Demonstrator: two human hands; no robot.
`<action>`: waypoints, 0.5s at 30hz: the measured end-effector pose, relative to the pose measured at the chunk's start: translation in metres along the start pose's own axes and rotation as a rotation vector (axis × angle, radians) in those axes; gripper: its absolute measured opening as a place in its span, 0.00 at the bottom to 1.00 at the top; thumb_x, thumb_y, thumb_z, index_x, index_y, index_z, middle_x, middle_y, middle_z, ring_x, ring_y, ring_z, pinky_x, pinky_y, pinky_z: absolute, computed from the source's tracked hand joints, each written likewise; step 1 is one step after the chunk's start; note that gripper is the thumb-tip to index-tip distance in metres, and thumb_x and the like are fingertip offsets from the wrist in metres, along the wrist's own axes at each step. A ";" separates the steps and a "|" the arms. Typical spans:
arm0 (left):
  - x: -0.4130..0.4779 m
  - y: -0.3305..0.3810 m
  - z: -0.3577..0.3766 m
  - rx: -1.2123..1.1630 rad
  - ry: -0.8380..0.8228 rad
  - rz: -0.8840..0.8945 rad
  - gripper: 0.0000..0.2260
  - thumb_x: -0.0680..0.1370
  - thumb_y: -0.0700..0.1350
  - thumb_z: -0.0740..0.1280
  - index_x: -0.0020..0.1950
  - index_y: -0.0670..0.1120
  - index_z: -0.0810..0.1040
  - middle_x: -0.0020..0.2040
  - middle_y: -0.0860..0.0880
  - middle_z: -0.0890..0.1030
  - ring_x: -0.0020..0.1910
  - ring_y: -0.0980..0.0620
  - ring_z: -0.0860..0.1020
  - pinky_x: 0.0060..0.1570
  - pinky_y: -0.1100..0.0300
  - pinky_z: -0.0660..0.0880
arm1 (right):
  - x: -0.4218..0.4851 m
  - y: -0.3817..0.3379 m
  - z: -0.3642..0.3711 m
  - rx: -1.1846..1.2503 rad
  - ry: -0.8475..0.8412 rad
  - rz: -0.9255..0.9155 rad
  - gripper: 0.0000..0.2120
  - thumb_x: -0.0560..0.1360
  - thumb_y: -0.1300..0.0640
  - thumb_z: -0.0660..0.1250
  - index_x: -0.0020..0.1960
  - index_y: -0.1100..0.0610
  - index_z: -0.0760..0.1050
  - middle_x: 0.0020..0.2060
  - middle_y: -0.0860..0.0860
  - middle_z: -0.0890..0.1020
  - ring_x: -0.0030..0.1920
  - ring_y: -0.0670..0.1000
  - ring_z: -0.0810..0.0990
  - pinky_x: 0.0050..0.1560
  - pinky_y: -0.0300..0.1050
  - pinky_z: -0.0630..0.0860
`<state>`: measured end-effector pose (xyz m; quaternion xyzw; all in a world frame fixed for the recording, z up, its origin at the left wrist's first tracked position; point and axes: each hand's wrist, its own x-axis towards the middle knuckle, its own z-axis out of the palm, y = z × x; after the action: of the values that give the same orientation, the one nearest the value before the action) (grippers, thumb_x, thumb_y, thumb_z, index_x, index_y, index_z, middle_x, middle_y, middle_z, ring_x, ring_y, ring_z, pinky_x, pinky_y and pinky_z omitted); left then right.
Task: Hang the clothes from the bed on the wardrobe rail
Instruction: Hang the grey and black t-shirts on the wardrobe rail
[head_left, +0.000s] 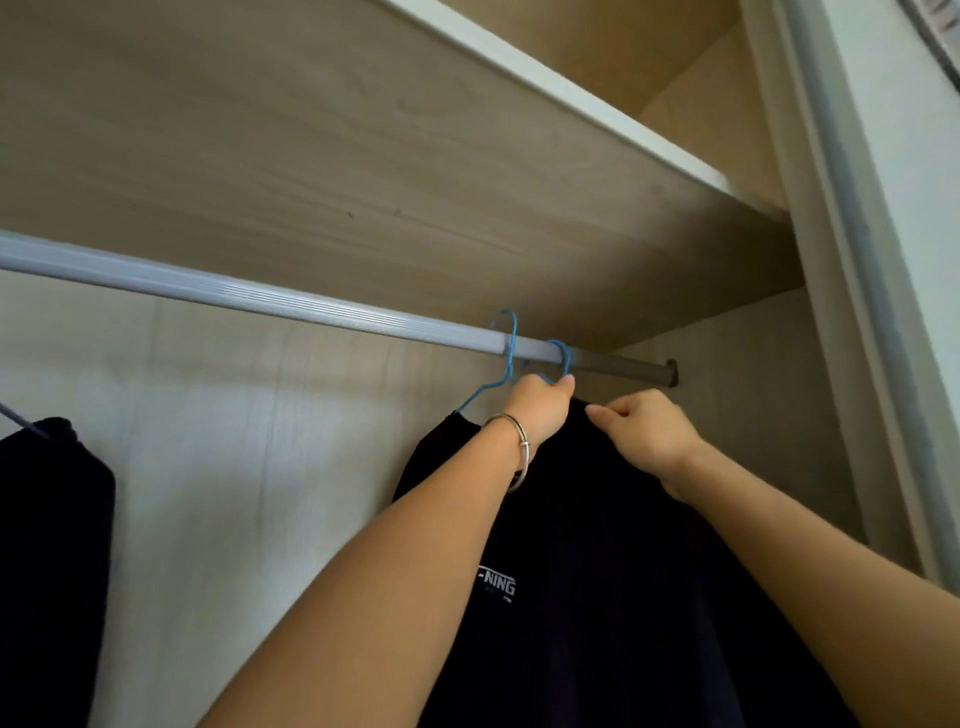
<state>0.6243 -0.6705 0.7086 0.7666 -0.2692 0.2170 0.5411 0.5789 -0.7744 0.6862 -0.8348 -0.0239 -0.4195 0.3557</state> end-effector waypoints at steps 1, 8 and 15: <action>0.004 -0.002 0.003 -0.047 0.031 -0.035 0.13 0.78 0.48 0.60 0.48 0.38 0.76 0.45 0.36 0.78 0.45 0.40 0.78 0.47 0.53 0.73 | 0.002 0.004 0.005 -0.023 -0.018 -0.003 0.20 0.77 0.51 0.62 0.31 0.61 0.76 0.28 0.56 0.77 0.35 0.55 0.76 0.31 0.42 0.66; 0.009 -0.036 0.016 -0.197 0.050 -0.128 0.12 0.76 0.38 0.62 0.32 0.44 0.71 0.30 0.47 0.72 0.27 0.52 0.68 0.28 0.62 0.64 | -0.009 0.030 0.018 0.027 -0.180 -0.013 0.16 0.77 0.51 0.61 0.34 0.58 0.73 0.26 0.51 0.71 0.27 0.47 0.68 0.29 0.42 0.63; -0.010 -0.045 0.005 -0.077 0.023 -0.040 0.09 0.78 0.46 0.61 0.45 0.43 0.79 0.44 0.48 0.78 0.47 0.50 0.75 0.51 0.59 0.68 | -0.029 0.032 0.014 0.108 -0.217 -0.008 0.09 0.75 0.53 0.65 0.39 0.56 0.79 0.35 0.52 0.82 0.38 0.48 0.80 0.42 0.44 0.77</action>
<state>0.6462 -0.6610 0.6688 0.7478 -0.2557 0.2043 0.5776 0.5805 -0.7820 0.6410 -0.8549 -0.0881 -0.3259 0.3938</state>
